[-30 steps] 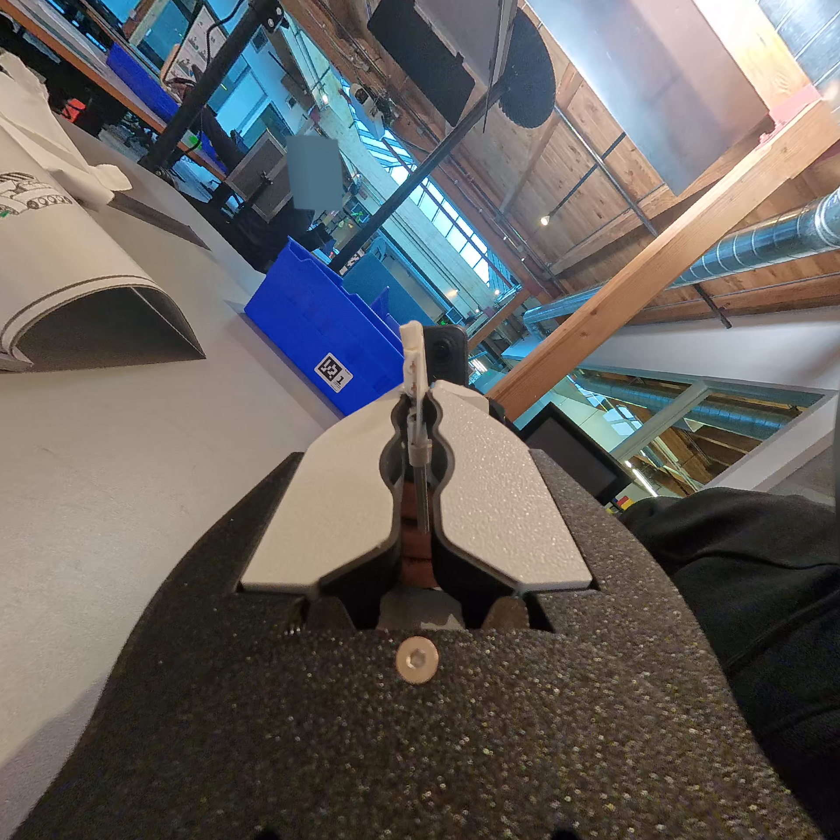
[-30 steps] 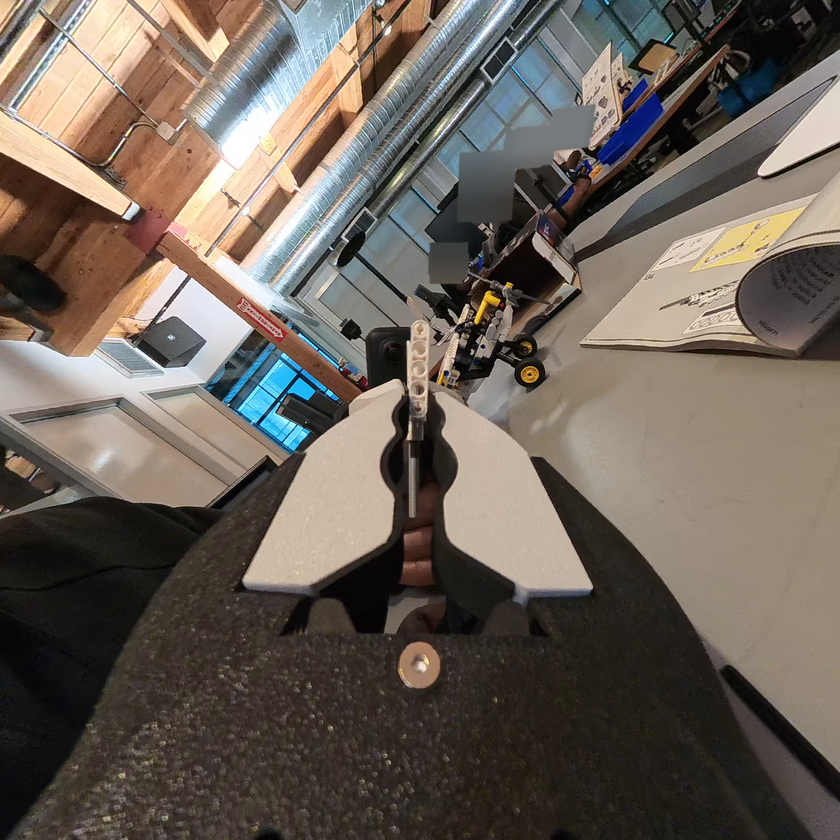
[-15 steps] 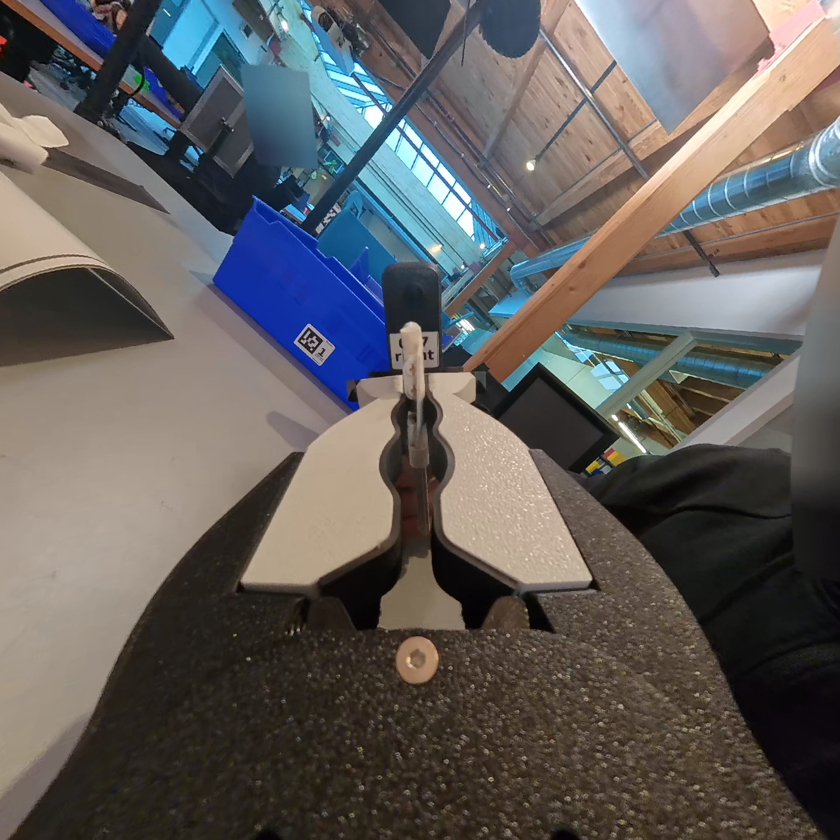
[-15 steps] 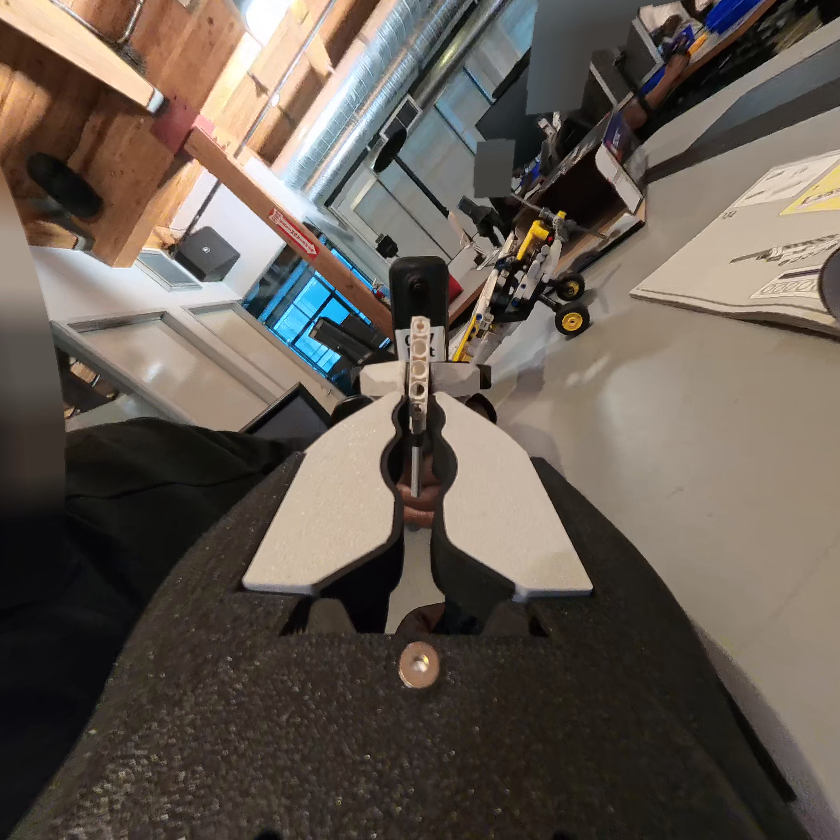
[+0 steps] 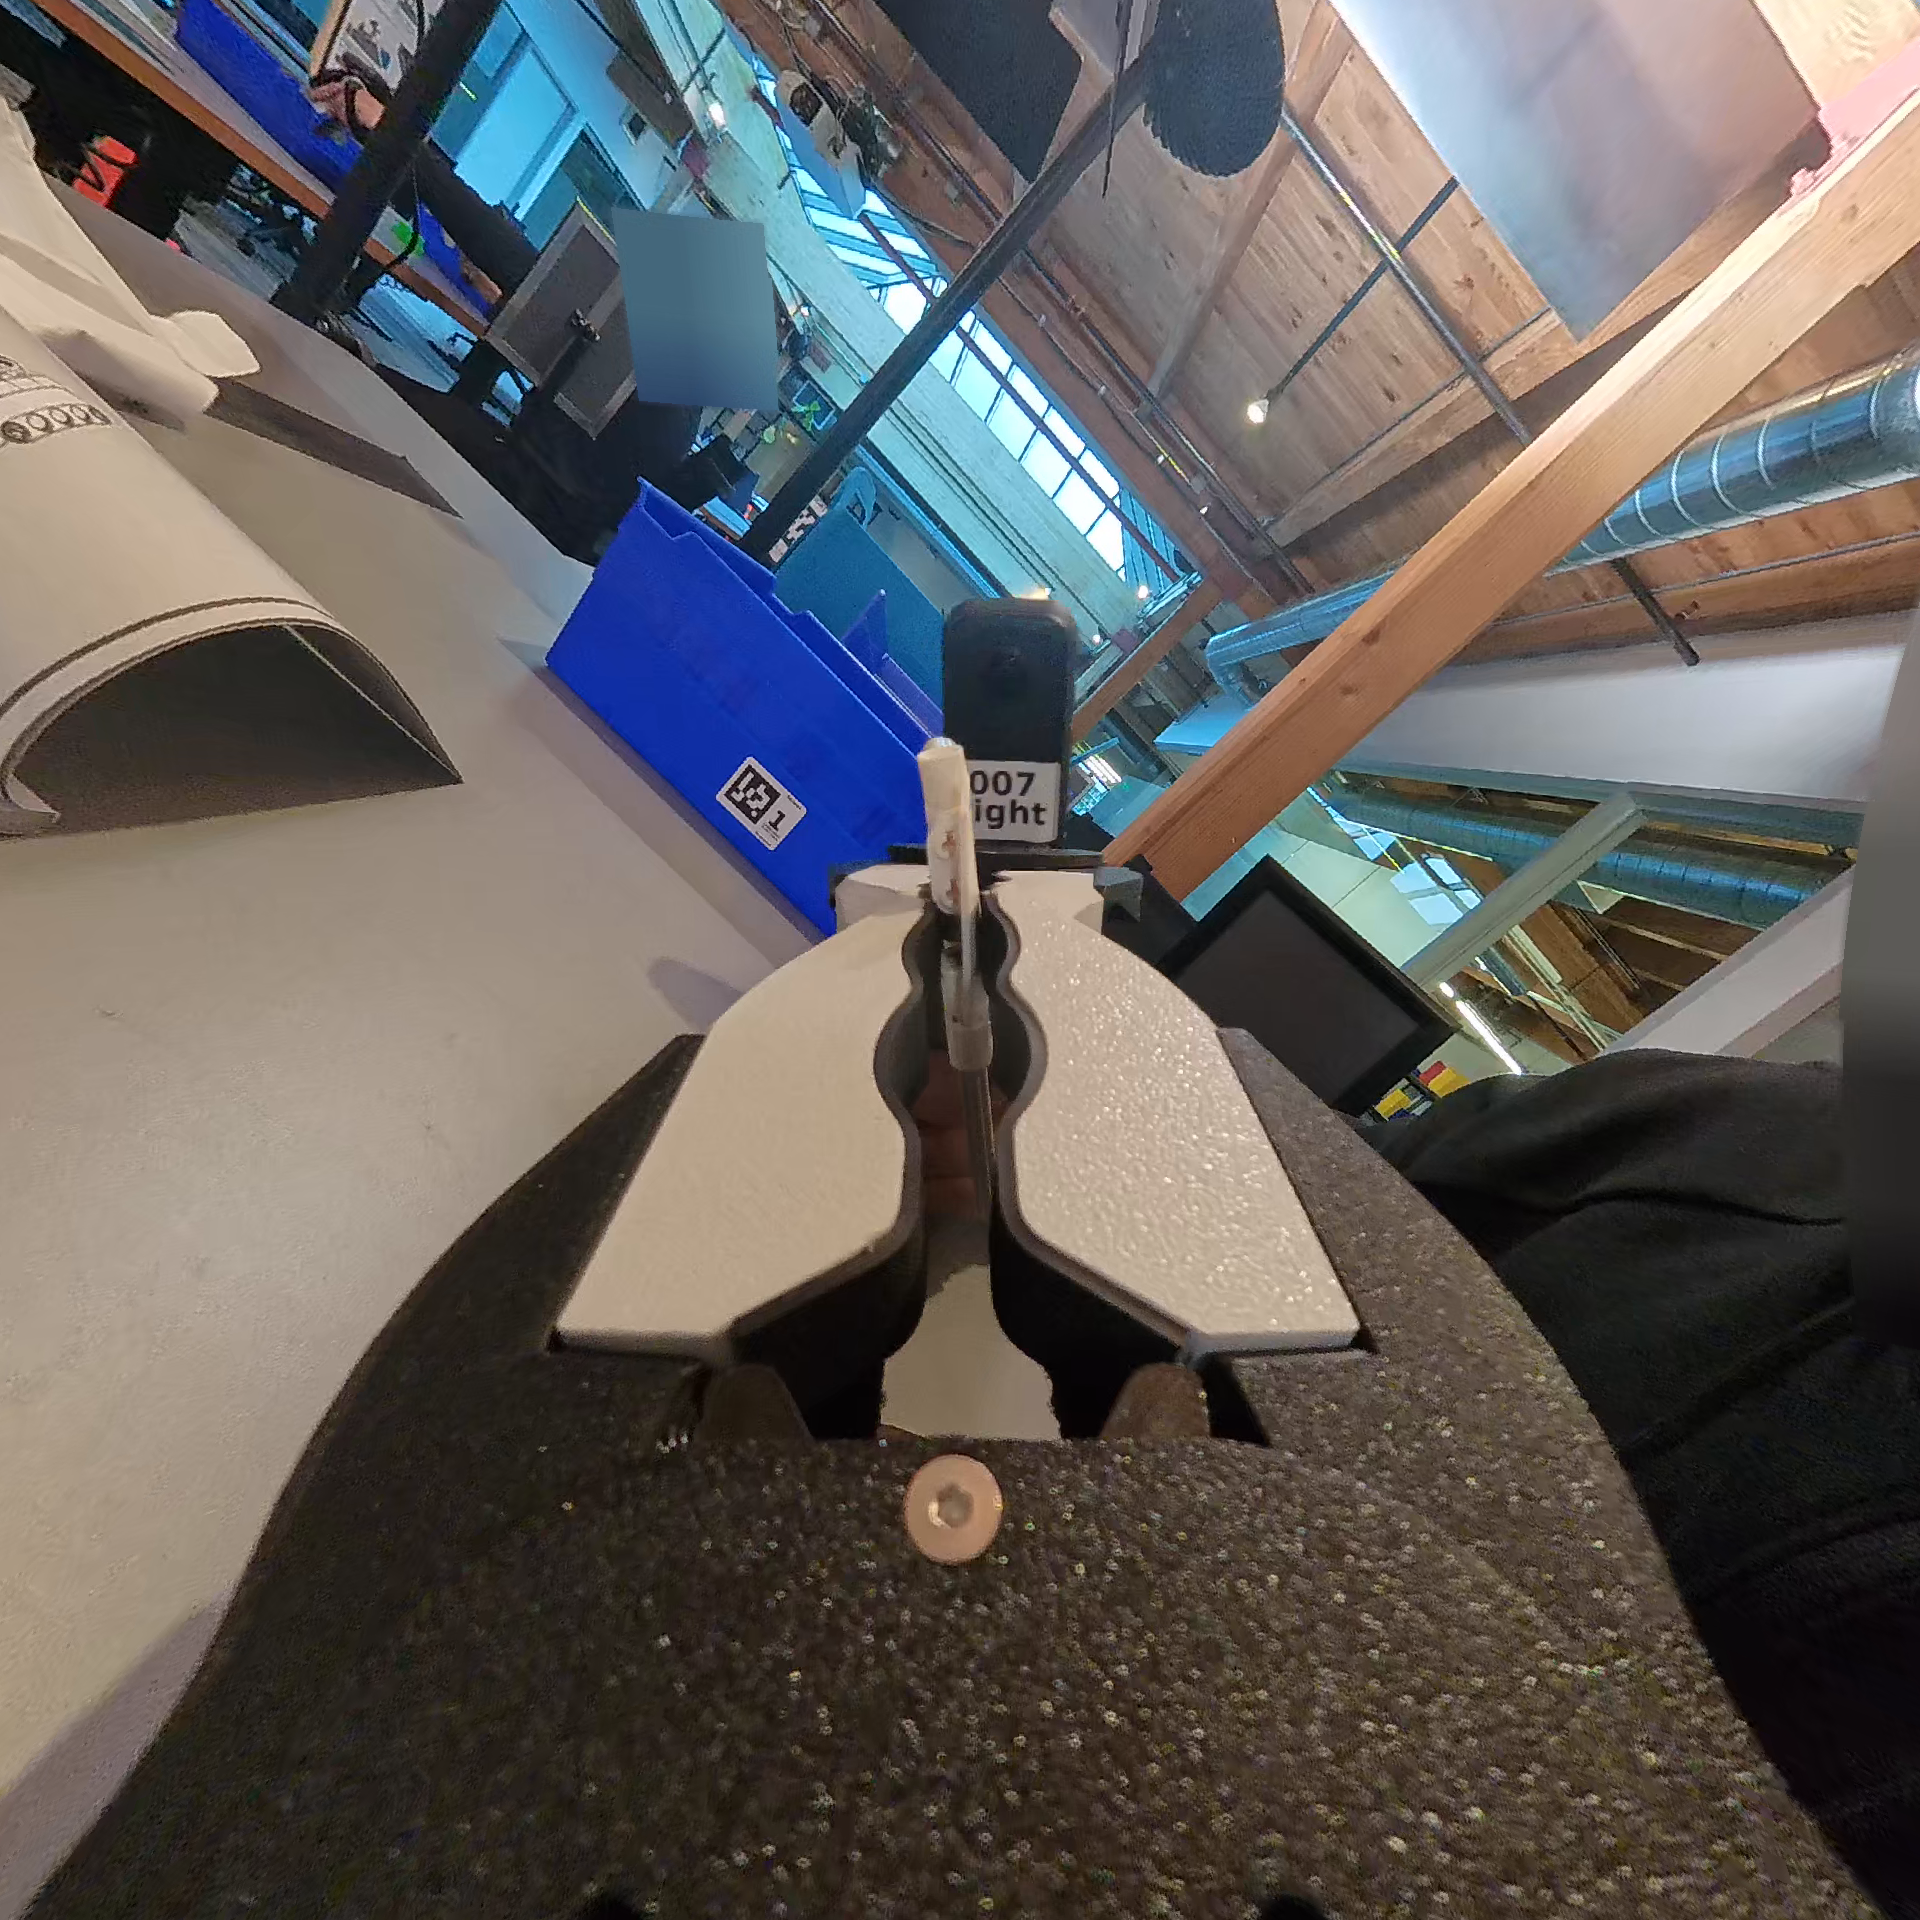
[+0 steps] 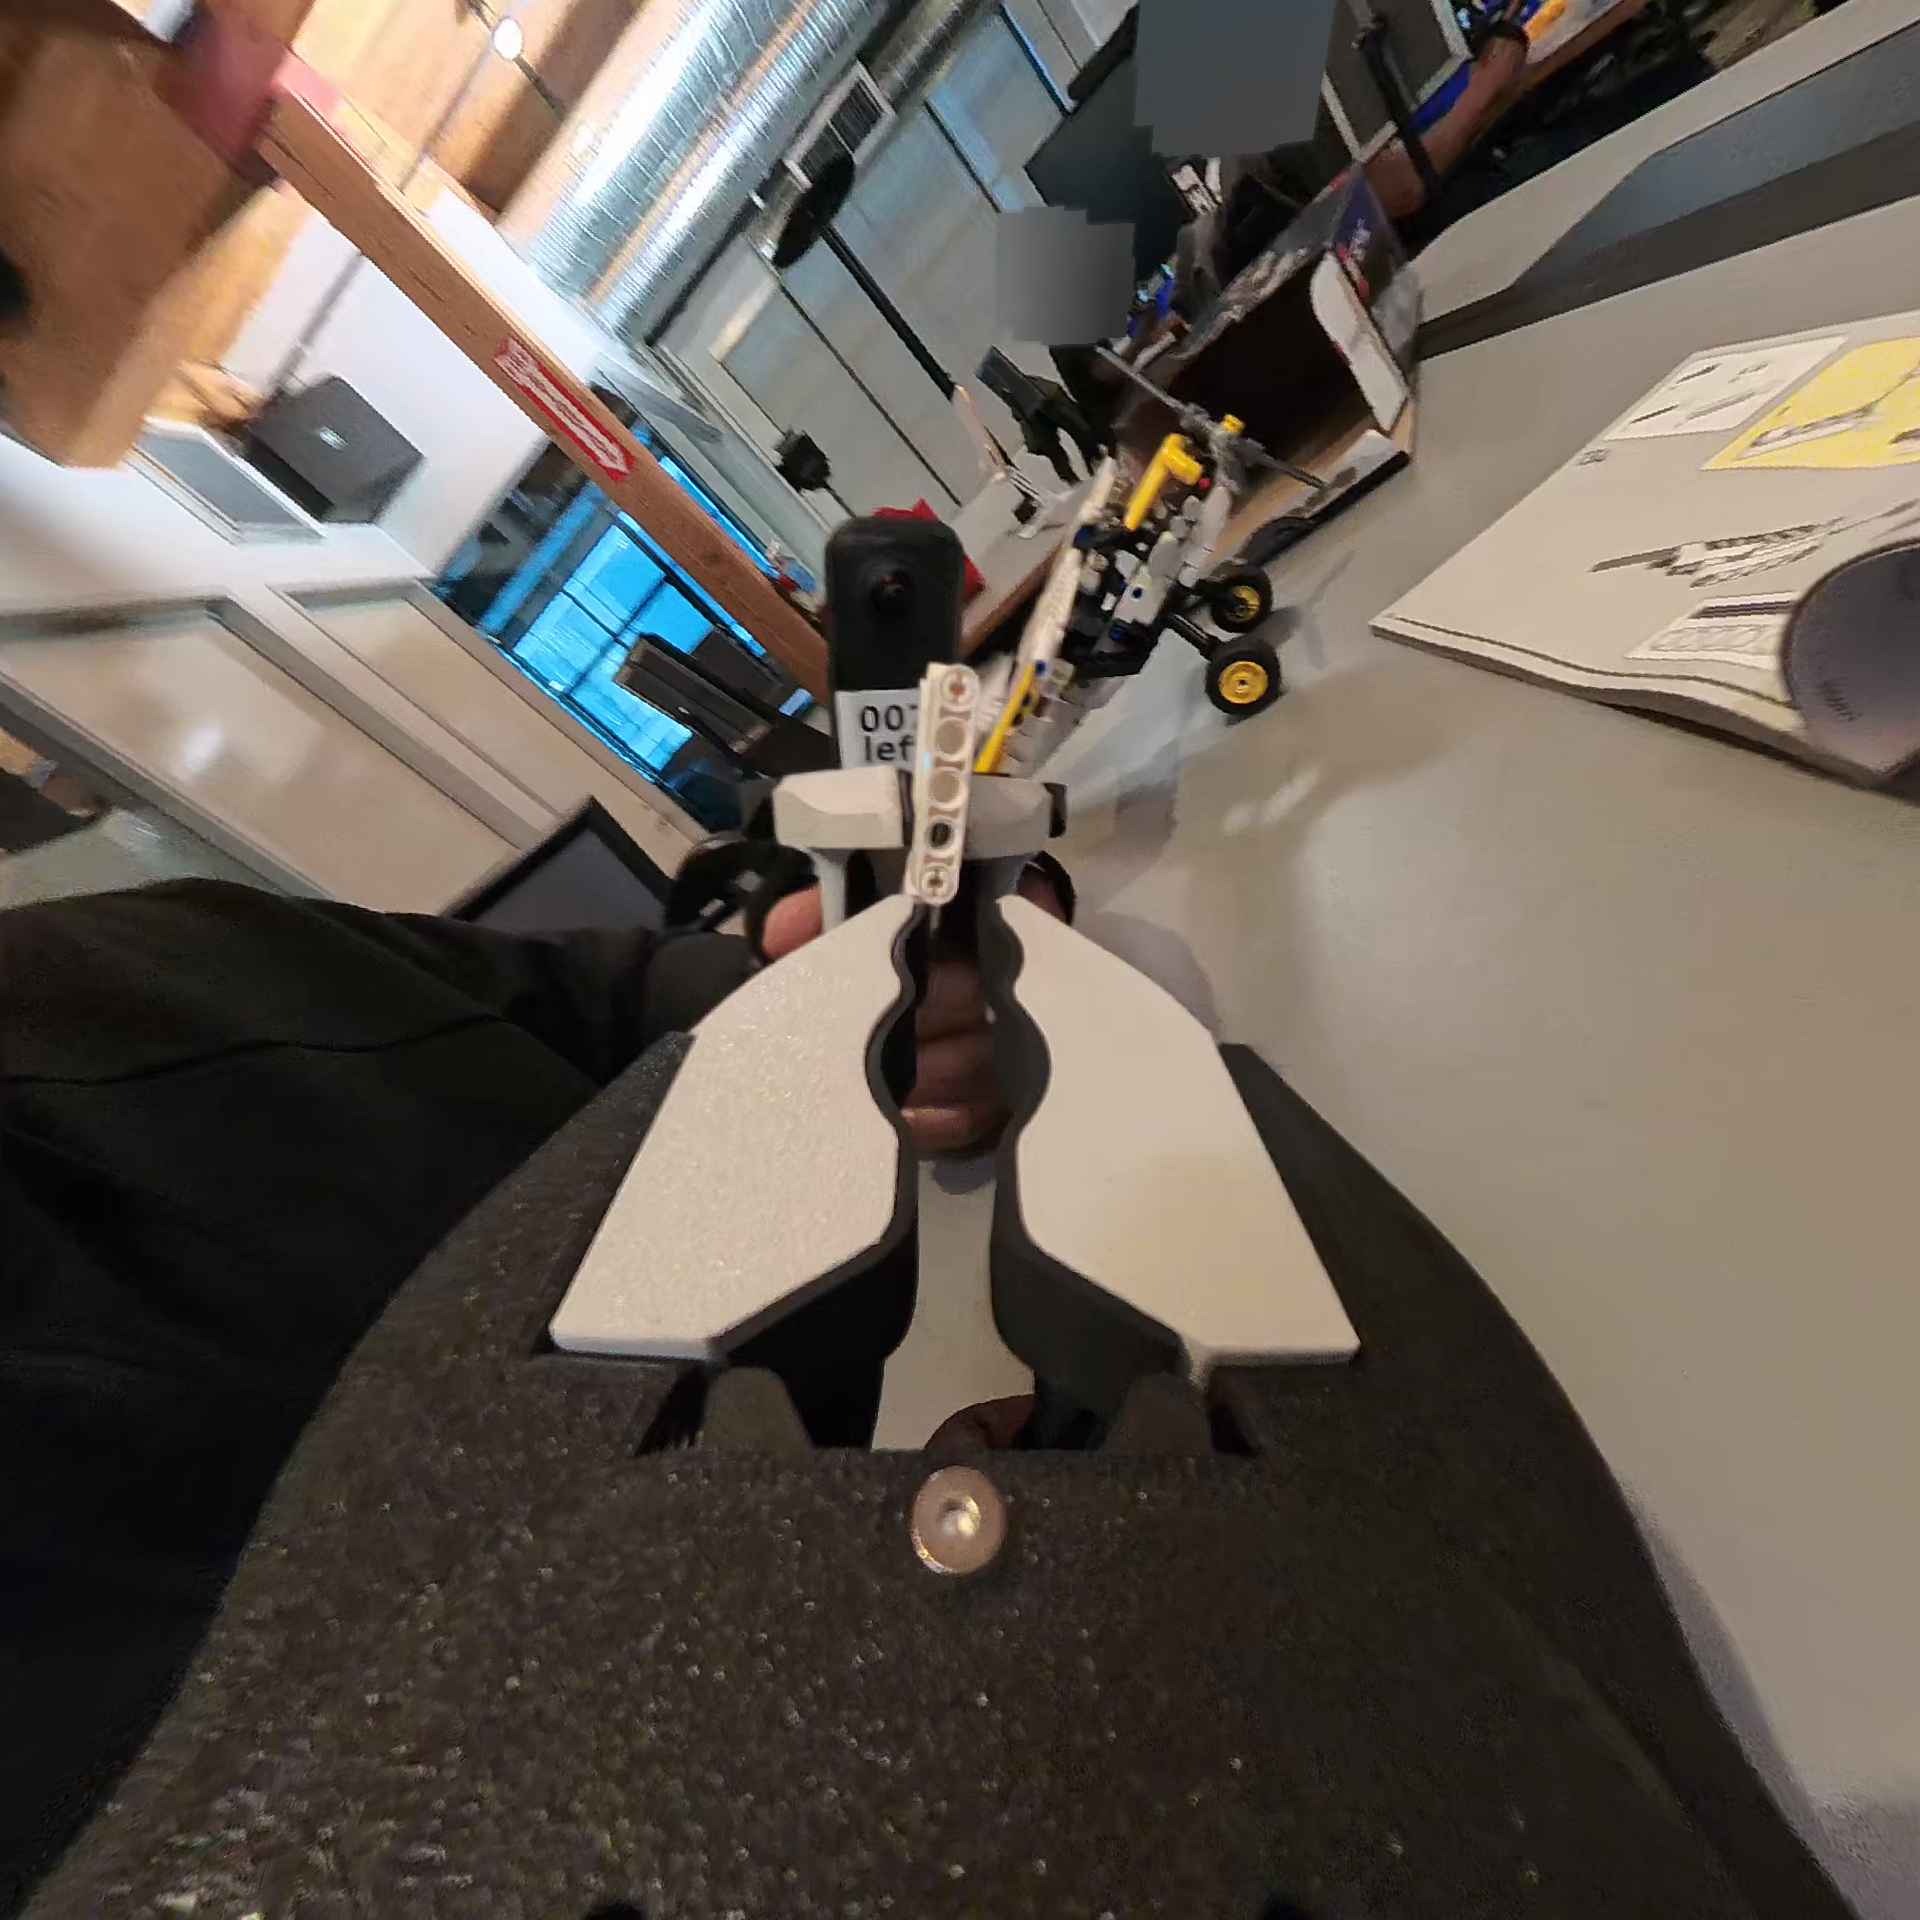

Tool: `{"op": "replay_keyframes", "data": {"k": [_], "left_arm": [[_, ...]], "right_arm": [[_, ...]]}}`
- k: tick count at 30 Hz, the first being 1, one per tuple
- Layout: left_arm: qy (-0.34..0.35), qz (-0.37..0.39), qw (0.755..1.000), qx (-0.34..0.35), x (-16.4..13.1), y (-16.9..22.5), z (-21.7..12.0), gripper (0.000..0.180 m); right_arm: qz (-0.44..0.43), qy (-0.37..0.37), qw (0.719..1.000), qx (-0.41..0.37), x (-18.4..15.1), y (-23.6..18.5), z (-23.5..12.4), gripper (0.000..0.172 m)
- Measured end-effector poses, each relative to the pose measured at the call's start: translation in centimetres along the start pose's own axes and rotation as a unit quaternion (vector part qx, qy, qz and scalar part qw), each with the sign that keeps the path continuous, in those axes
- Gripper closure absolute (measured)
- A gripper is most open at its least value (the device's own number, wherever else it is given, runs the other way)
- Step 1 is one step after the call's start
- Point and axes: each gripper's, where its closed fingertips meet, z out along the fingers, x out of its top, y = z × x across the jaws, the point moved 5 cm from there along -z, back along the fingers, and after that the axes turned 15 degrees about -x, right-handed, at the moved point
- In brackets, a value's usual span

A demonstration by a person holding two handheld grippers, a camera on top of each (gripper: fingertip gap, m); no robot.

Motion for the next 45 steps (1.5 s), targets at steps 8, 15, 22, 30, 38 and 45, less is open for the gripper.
{"op": "replay_keyframes", "data": {"k": [8, 15, 22, 30, 38, 45], "left_arm": [[-0.018, 0.028, 0.999, 0.022, -0.3, 0.1, 0.2, 0.174], [-0.081, 0.093, 0.992, 0.016, -1.2, 1.3, 1.3, 0.173], [-0.129, 0.129, 0.983, -0.001, -1.9, 1.9, 1.8, 0.173], [-0.190, 0.176, 0.966, -0.004, -3.2, 2.2, 2.2, 0.174], [-0.200, 0.176, 0.964, 0.005, -3.3, 1.9, 2.1, 0.174], [-0.218, 0.173, 0.961, -0.004, -3.5, 1.9, 2.0, 0.173]], "right_arm": [[-0.208, -0.045, 0.958, -0.192, 0.1, 1.0, -0.8, 0.163], [-0.239, -0.042, 0.967, -0.080, -0.6, -1.5, -1.6, 0.161], [-0.276, -0.019, 0.960, -0.039, -0.3, -2.4, -2.9, 0.152], [-0.265, -0.015, 0.964, -0.015, -0.5, -2.3, -3.3, 0.161], [-0.227, 0.007, 0.974, 0.003, -1.1, -2.0, -3.1, 0.164], [-0.202, -0.001, 0.979, 0.023, -1.4, -1.8, -3.0, 0.164]]}}
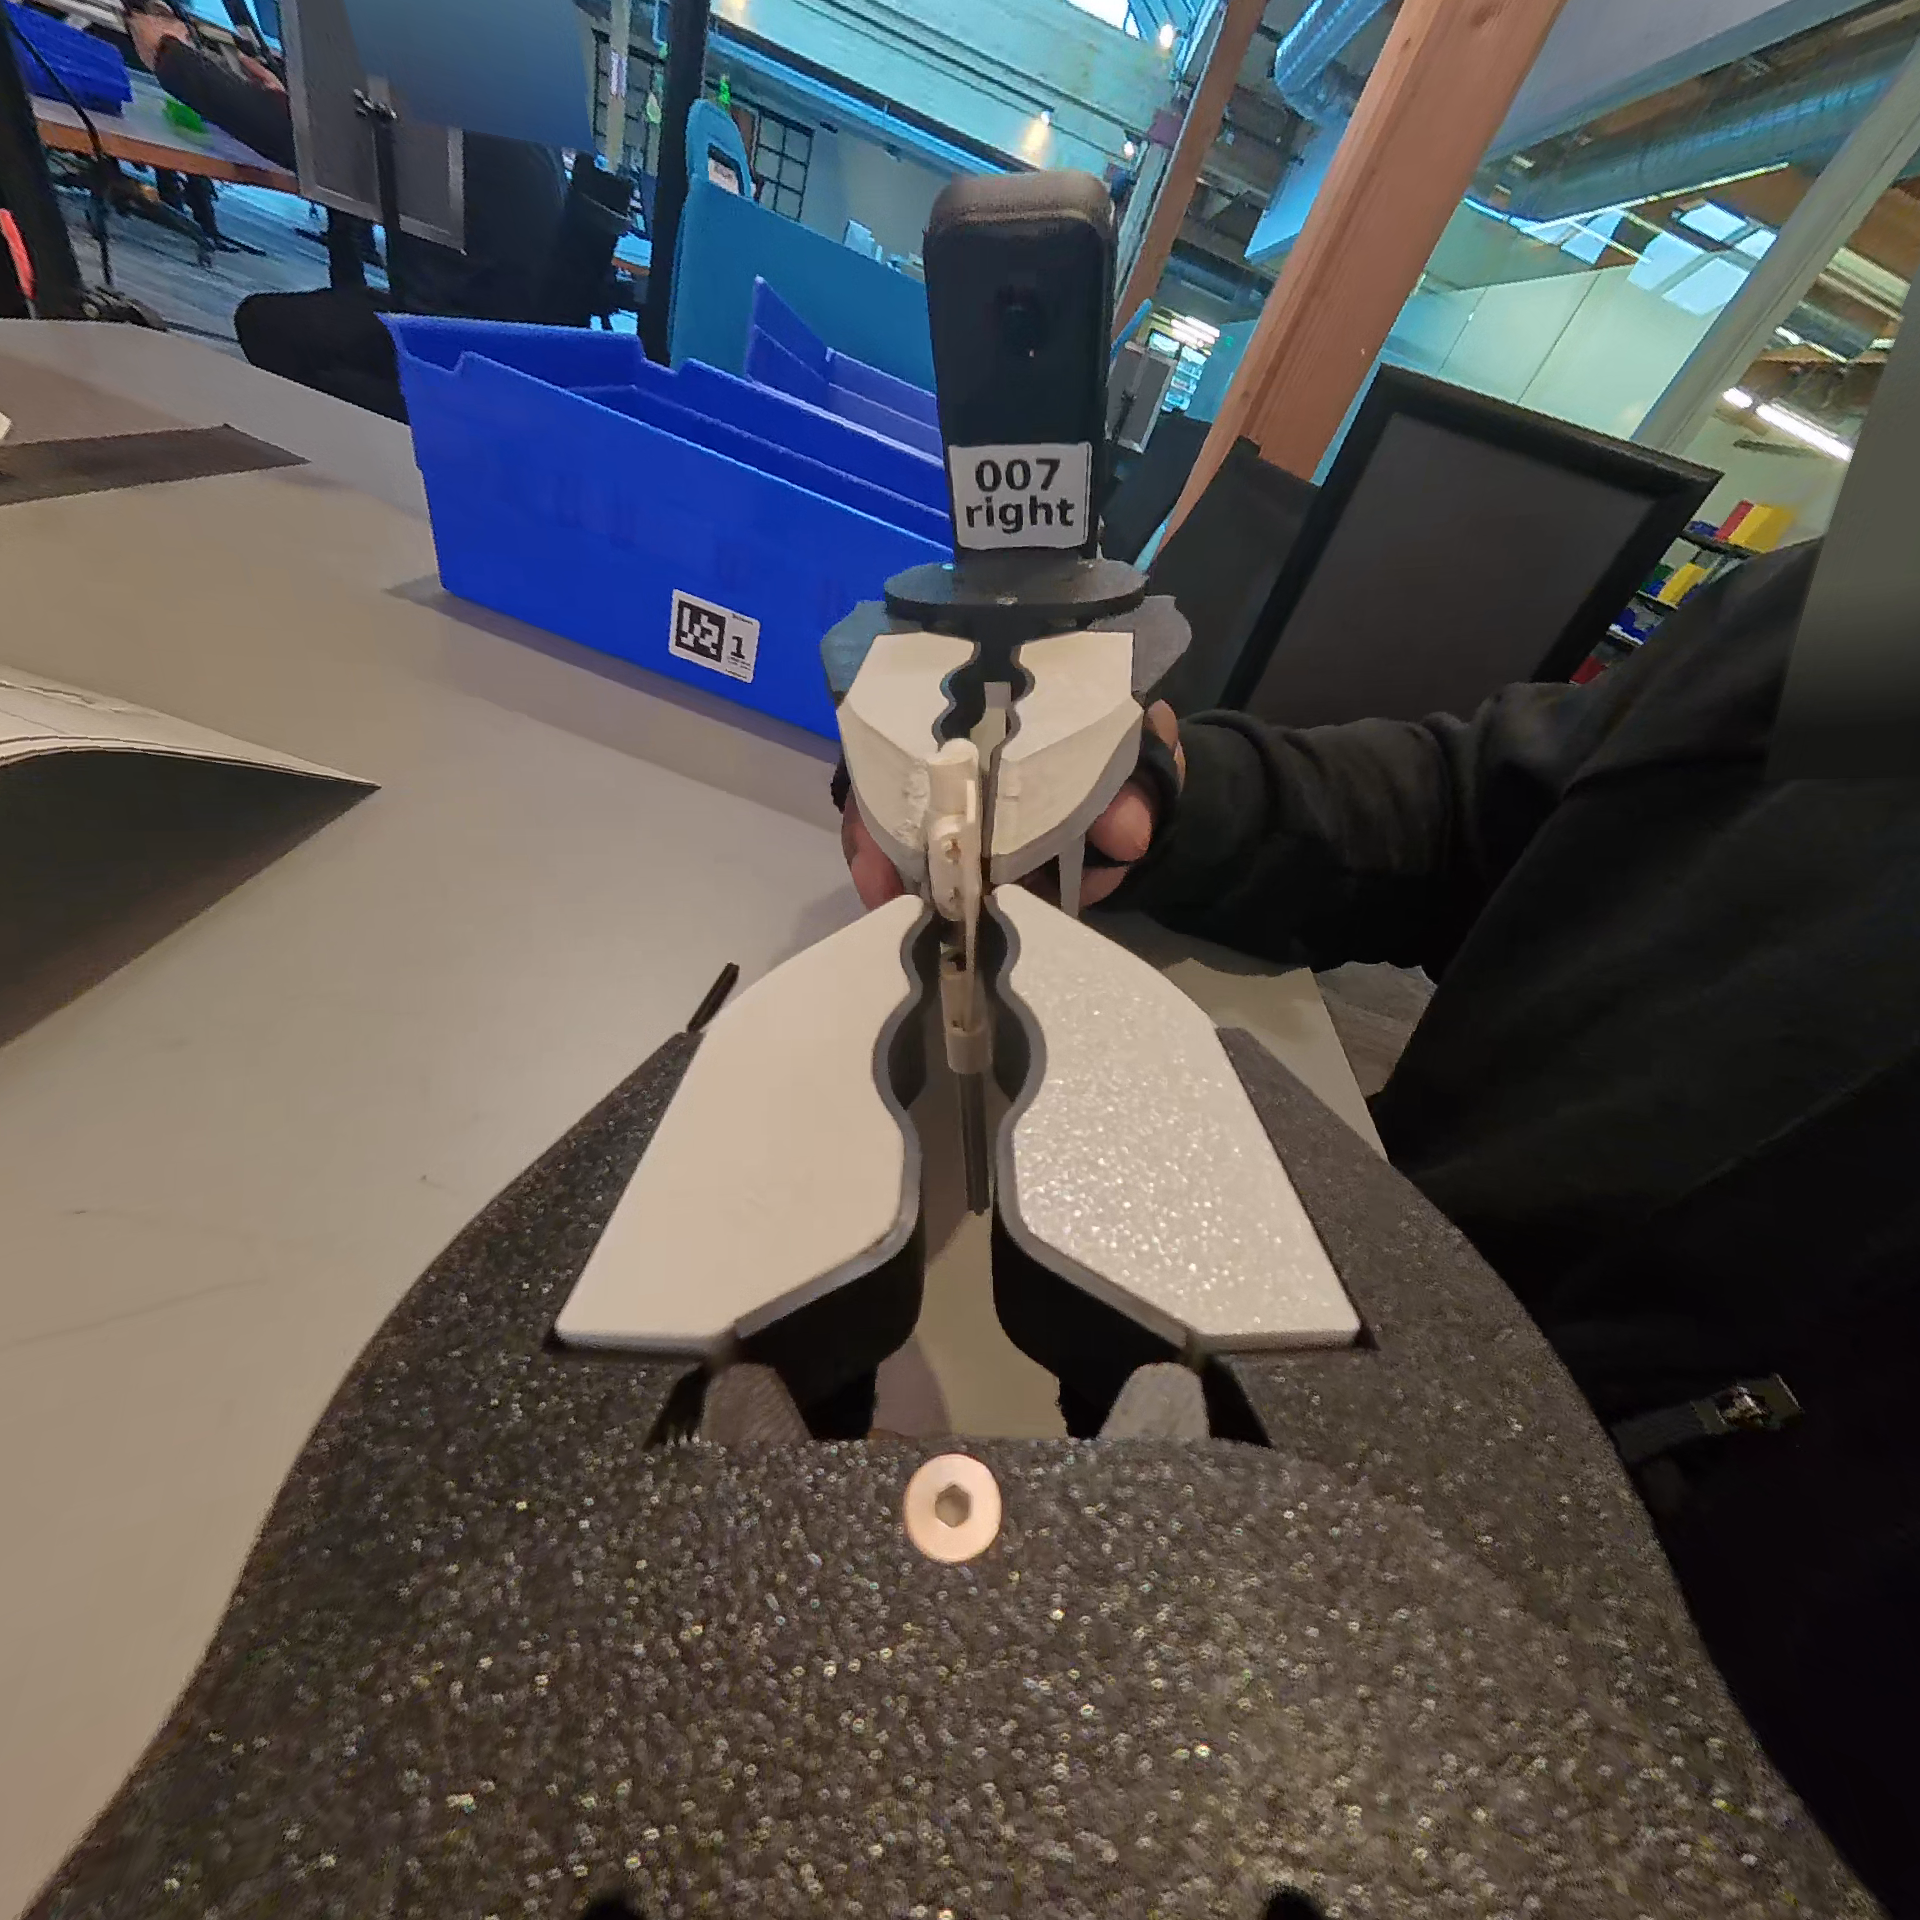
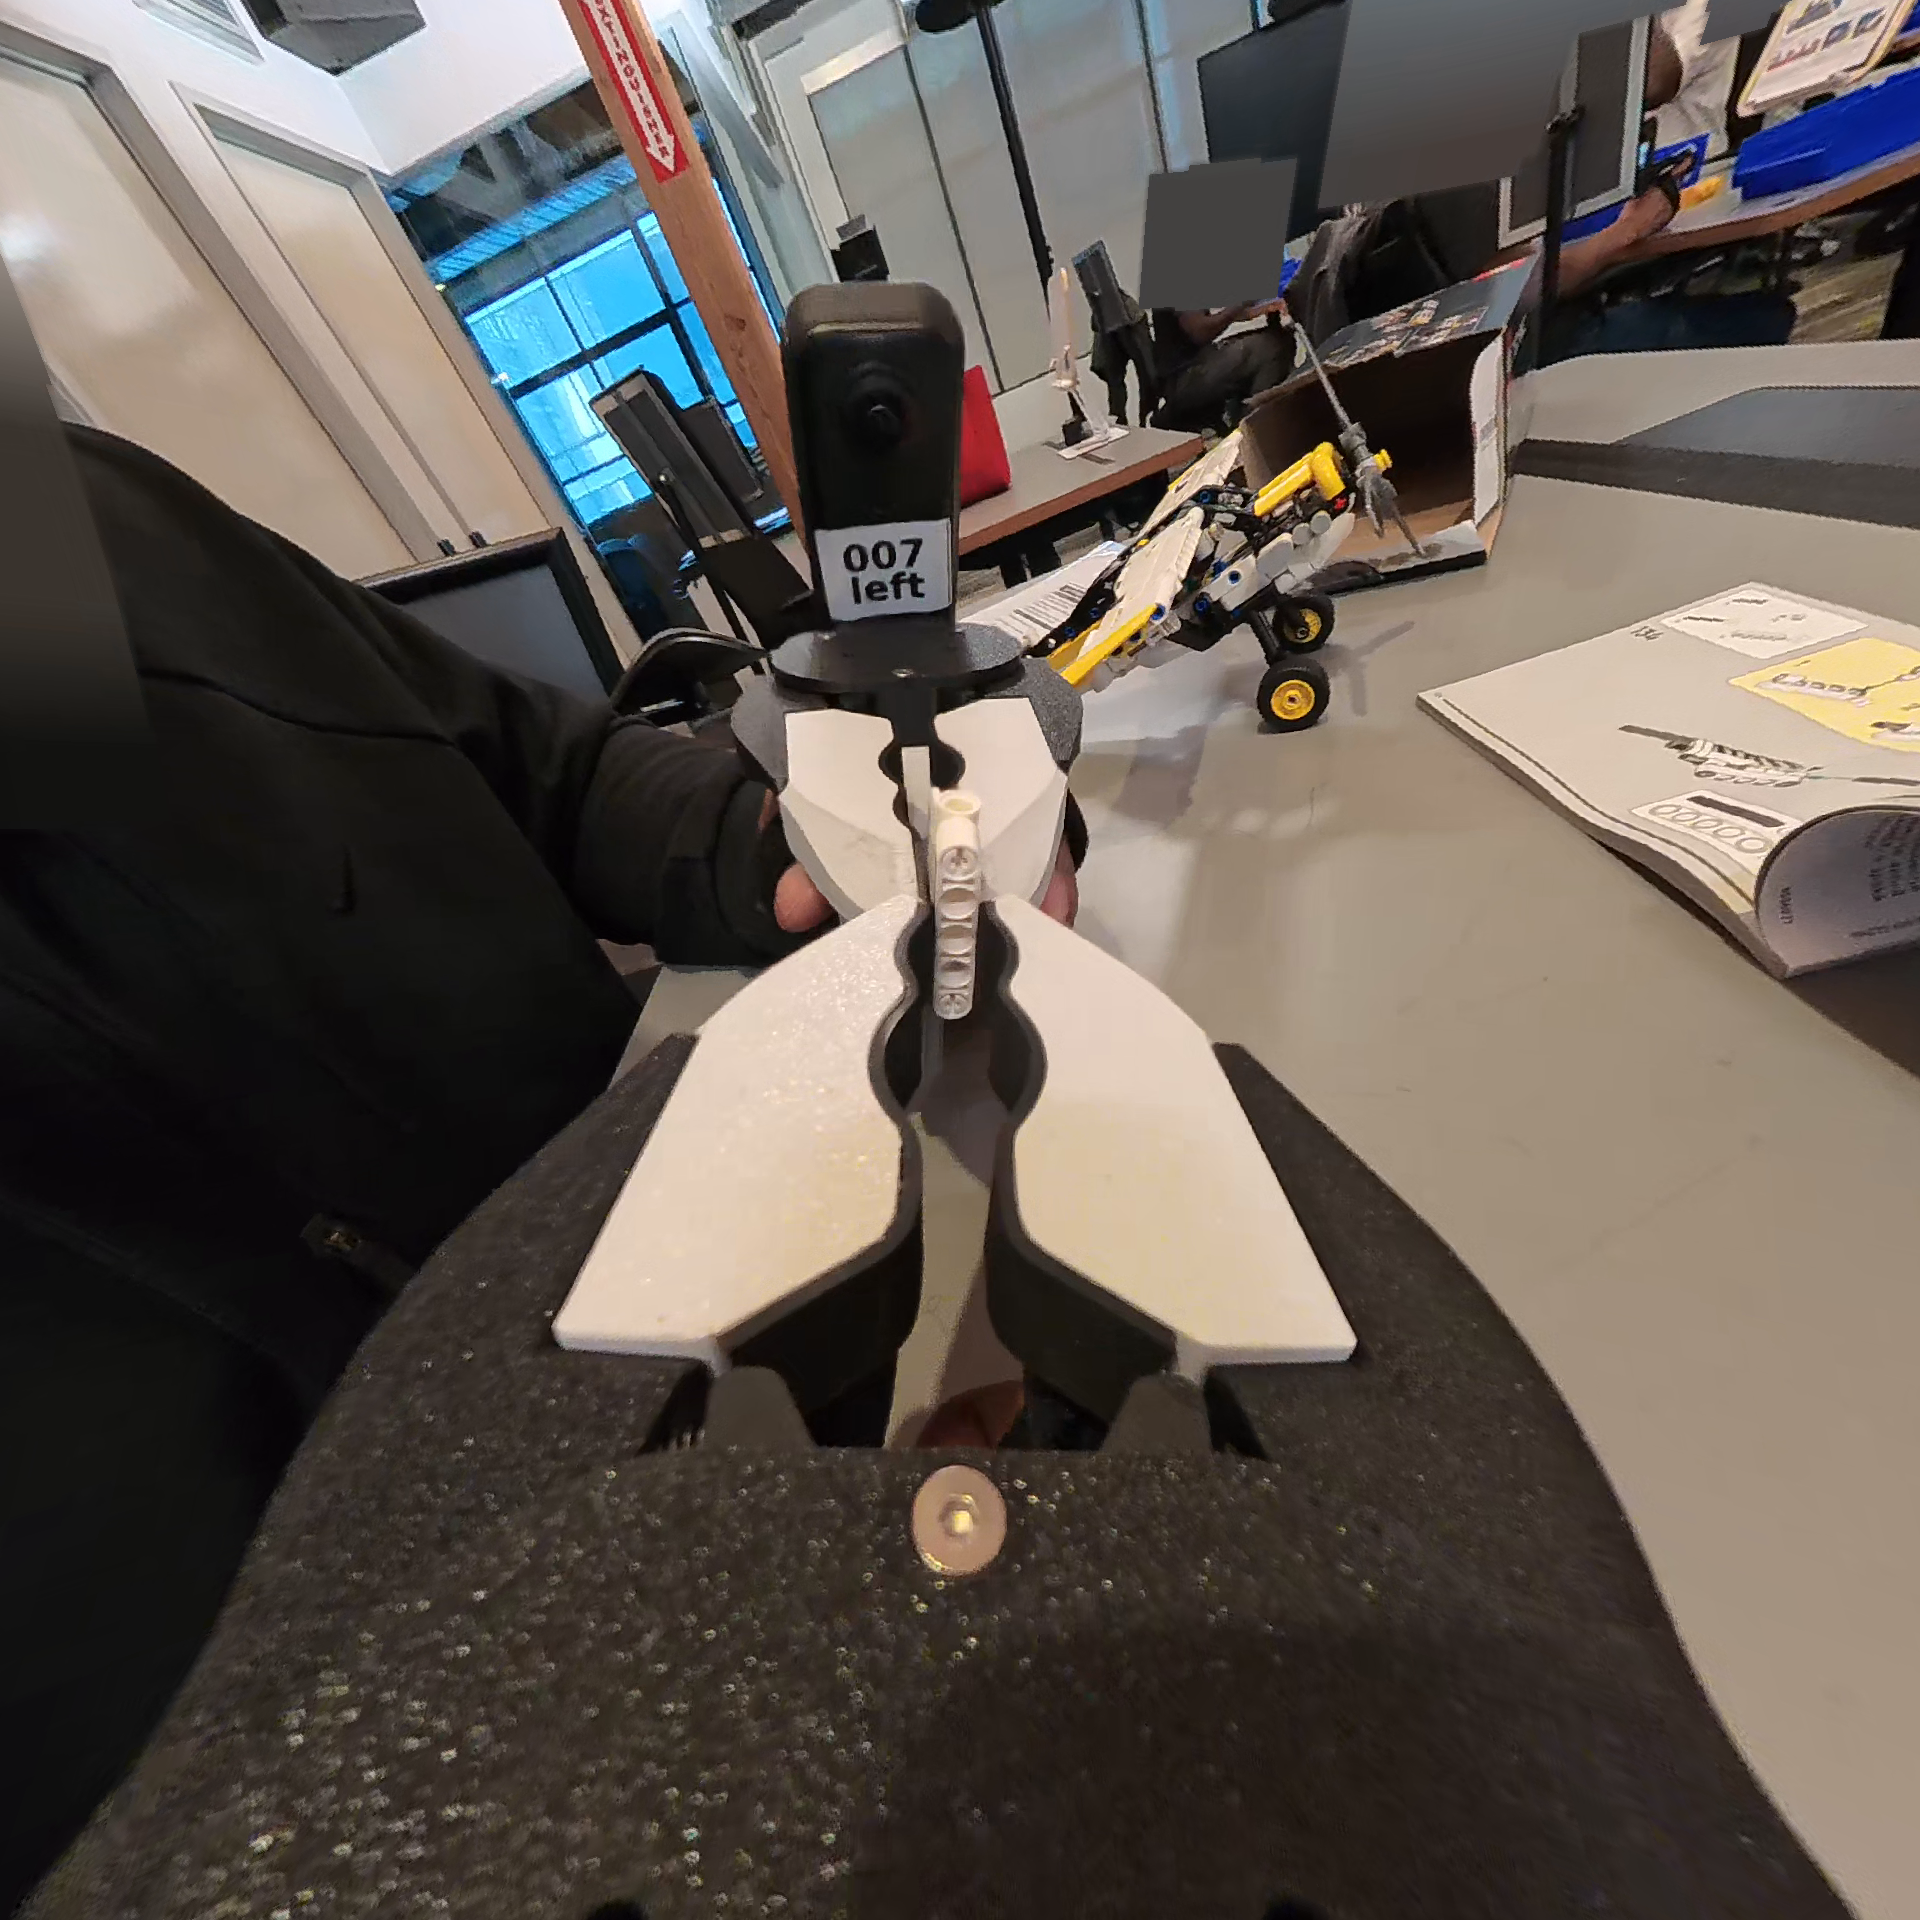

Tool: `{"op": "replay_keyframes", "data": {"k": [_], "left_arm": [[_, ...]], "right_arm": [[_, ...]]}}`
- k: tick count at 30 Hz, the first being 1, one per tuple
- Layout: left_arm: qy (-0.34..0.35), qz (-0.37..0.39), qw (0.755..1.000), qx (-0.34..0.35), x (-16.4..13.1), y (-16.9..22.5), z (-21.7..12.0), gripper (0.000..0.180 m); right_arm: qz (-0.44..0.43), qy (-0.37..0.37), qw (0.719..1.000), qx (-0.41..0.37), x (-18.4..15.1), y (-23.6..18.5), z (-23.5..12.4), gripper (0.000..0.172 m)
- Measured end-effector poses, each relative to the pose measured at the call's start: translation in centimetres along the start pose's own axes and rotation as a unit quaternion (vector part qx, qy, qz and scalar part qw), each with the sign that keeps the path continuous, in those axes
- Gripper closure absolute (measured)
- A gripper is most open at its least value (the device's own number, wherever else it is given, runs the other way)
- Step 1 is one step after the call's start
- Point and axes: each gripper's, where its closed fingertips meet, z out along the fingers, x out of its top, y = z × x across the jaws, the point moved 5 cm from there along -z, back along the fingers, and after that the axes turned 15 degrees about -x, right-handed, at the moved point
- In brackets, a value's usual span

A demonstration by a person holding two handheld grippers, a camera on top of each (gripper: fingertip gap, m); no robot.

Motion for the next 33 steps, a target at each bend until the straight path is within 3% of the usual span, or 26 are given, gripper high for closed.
{"op": "replay_keyframes", "data": {"k": [14, 21, 33], "left_arm": [[-0.006, -0.025, 0.999, -0.037, -0.4, 0.5, 0.4, 0.173], [-0.059, 0.082, 0.995, -0.003, -0.7, 0.9, 0.5, 0.174], [-0.121, 0.133, 0.984, 0.001, -1.3, 1.4, 0.7, 0.173]], "right_arm": [[-0.001, -0.002, 1.000, 0.025, -0.4, -0.5, -0.1, 0.164], [-0.061, -0.011, 0.998, 0.018, -0.7, -1.1, -0.3, 0.164], [-0.109, -0.021, 0.994, 0.015, -1.2, -1.5, -0.7, 0.163]]}}
